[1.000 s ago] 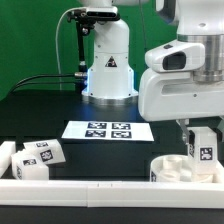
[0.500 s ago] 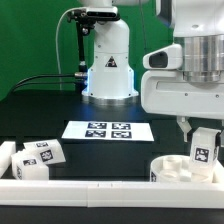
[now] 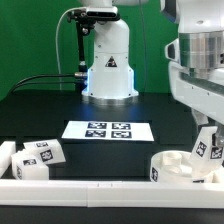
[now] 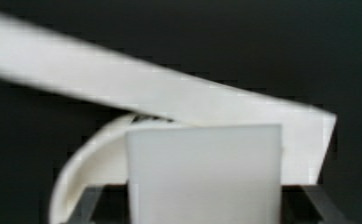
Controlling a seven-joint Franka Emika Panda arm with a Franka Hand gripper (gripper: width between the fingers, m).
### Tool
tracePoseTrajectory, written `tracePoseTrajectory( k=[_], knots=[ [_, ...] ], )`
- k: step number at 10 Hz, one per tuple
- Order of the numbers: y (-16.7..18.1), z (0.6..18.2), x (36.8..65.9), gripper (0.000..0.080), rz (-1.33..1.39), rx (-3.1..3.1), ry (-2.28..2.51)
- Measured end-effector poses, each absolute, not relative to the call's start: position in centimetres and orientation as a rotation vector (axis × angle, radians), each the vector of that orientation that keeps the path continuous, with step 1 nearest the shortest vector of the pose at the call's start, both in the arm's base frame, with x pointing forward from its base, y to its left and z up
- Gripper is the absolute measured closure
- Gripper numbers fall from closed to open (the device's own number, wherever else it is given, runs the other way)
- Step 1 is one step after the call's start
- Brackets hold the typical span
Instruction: Assemble stool
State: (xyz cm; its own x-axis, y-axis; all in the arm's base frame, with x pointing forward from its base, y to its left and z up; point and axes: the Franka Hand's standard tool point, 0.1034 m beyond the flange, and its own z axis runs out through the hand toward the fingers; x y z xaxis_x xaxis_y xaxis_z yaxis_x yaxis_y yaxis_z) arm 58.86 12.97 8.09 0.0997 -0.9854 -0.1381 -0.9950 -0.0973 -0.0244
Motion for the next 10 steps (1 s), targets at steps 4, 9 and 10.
tracePoseTrajectory(
  k=[4,9,10],
  knots=[
    [12.81,7.95,58.92,0.0465,0.17,-1.86,2.368],
    [12.96,8.03,58.83,0.0191,0.168,-2.063,2.19],
    [12.87,8.67,59.12,0.0158,0.147,-2.226,2.0]
  ],
)
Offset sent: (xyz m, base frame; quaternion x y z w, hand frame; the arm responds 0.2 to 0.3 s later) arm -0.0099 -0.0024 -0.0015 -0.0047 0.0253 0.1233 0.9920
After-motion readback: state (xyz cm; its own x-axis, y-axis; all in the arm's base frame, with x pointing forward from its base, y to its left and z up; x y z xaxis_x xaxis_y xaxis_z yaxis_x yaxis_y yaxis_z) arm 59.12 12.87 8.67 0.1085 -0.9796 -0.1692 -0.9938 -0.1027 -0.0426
